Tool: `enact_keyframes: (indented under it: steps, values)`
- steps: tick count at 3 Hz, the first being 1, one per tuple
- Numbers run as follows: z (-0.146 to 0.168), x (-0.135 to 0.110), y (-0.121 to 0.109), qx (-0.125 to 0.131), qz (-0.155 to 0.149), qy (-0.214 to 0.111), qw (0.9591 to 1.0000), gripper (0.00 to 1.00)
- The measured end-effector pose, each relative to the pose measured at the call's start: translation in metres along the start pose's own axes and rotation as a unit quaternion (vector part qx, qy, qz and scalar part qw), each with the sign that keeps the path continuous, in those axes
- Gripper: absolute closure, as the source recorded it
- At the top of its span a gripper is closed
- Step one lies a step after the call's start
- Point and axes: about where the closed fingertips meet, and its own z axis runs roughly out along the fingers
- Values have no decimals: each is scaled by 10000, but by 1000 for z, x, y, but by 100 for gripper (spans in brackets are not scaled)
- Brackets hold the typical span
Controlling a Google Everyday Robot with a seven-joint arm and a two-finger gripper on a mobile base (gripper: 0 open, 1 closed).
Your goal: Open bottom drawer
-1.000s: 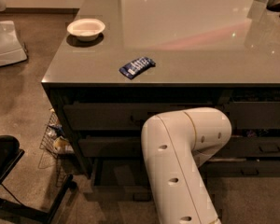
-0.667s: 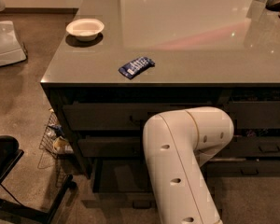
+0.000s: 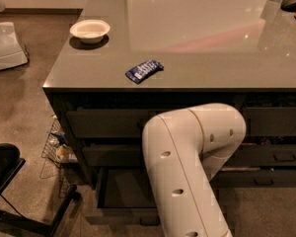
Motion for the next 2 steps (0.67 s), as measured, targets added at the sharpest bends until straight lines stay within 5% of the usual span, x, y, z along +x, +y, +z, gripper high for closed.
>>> enact_keyframes:
  steps: [2]
  values:
    - [-103,74,44,156,426,740,9962,100]
